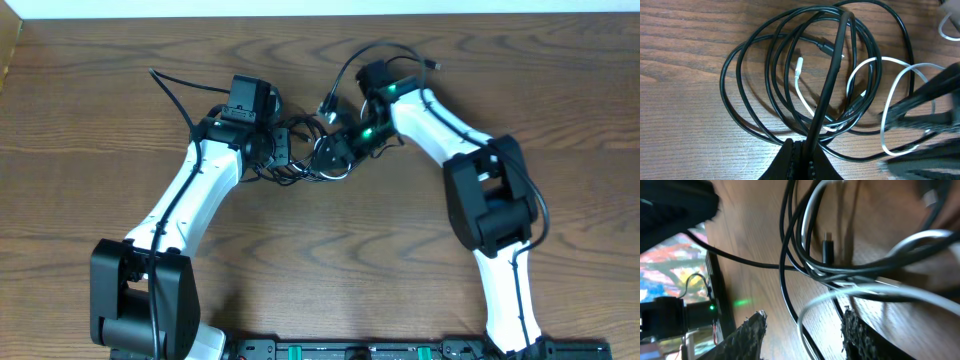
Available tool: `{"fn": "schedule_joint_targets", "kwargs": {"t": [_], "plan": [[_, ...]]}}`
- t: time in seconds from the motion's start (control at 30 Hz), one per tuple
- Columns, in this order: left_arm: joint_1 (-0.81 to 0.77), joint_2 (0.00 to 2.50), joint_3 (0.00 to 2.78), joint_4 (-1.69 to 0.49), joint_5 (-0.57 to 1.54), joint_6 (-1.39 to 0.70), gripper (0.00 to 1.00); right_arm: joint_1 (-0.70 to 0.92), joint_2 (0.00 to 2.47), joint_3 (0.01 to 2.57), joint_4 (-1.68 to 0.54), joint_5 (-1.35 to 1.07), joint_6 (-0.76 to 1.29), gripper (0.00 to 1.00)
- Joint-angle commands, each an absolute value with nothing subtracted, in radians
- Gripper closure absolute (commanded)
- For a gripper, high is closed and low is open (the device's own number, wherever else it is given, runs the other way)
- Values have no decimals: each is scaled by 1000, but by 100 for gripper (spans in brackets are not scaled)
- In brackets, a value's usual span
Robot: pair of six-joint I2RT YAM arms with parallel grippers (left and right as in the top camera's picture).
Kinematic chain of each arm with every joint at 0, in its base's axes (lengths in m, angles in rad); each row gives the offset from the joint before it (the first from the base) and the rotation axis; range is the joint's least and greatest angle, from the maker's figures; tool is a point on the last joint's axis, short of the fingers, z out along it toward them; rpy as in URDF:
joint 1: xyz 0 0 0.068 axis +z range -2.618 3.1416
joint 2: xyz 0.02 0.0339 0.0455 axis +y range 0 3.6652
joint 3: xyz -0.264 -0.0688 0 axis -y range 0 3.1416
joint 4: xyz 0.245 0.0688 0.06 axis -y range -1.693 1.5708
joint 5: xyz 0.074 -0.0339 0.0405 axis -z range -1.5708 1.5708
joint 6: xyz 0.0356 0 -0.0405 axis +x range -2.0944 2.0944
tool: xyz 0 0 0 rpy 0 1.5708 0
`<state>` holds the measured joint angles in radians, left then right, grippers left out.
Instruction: Untangle cables
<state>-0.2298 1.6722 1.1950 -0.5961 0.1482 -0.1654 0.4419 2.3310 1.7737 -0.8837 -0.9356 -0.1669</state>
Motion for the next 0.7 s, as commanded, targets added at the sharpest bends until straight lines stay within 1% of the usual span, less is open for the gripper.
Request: {"fn": "schedule_joint_targets", "kwargs": {"t": [0.0,0.1,0.13,0.2,0.33,0.37,0.5,0.67], "plan": [[-223,1666,1195,-602,150,-178,93,467,2379,1782,-881,-959,-181,55],[-223,1666,1195,-602,150,-178,93,485,2399,1782,-866,-952,-181,60],[-223,1666,1195,-602,150,-178,93,487,2400,1782,-862,-950,-181,64],[-223,1666,1195,-602,150,-178,93,490,2400,1782,-848,-949,-180,73],[-223,1666,1195,-602,150,-178,93,479,2399,1782,-829,-962,-152,97],[-223,1666,1195,-602,150,-178,93,474,2399,1782,-828,-974,-152,99],[-223,1666,1195,-601,150,-178,93,440,2399,1782,-811,-1073,-153,99],[-223,1666,1195,-602,150,-178,93,382,2399,1782,-780,-1287,-155,99]]}}
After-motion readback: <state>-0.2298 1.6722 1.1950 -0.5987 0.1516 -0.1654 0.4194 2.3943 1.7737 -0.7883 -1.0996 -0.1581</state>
